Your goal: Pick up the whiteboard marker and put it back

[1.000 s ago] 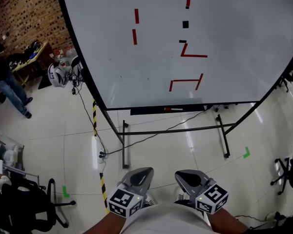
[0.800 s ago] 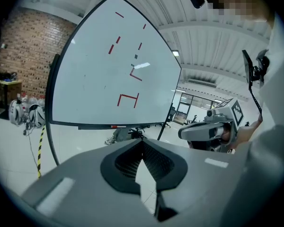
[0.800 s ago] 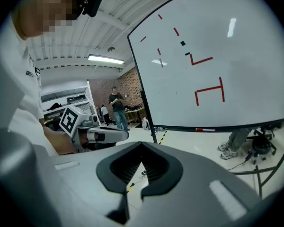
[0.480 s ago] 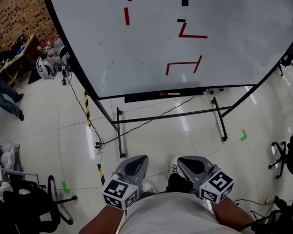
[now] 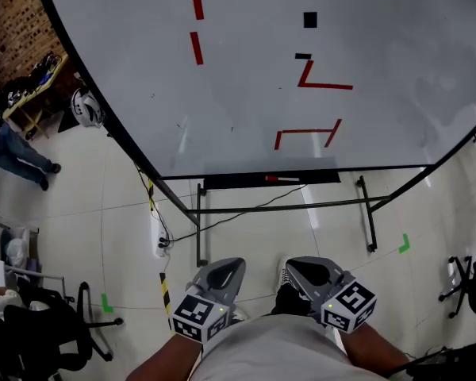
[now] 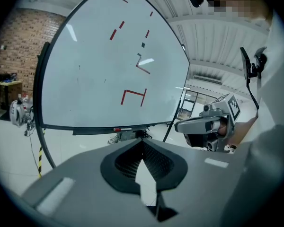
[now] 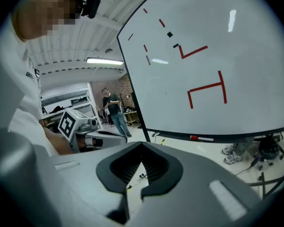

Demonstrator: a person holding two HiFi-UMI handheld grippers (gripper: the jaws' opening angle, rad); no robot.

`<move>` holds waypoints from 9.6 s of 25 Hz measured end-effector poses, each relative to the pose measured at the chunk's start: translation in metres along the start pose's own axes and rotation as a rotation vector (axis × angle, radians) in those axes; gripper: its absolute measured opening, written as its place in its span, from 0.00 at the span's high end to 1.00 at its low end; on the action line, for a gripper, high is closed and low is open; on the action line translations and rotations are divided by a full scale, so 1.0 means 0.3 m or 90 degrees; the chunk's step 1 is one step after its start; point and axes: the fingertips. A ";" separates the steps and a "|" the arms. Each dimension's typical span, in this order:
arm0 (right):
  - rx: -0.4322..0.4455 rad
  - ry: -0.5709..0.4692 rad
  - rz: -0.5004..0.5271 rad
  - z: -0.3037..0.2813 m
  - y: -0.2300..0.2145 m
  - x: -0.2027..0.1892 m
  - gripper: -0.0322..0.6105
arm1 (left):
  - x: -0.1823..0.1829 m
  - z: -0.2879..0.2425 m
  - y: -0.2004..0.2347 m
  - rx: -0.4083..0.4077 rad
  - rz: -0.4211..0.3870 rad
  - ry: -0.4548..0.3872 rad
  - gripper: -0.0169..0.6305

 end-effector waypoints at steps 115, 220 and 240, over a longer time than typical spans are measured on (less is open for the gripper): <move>-0.049 0.520 0.521 -0.625 -0.837 -0.075 0.90 | 0.117 -0.453 0.453 0.047 0.088 0.062 0.95; 0.003 0.014 -0.011 -0.216 -0.487 0.339 0.89 | 0.300 -0.419 0.314 -0.001 0.045 -0.015 0.95; -0.080 0.308 0.451 -0.485 -0.685 0.070 0.89 | 0.215 -0.399 0.408 0.041 0.088 0.002 0.95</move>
Point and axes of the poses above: the fingertips, and each gripper's own axes: z backward along the fingers, y to its left, x out of its top, and after that the axes turned 7 degrees about -z, right-handed
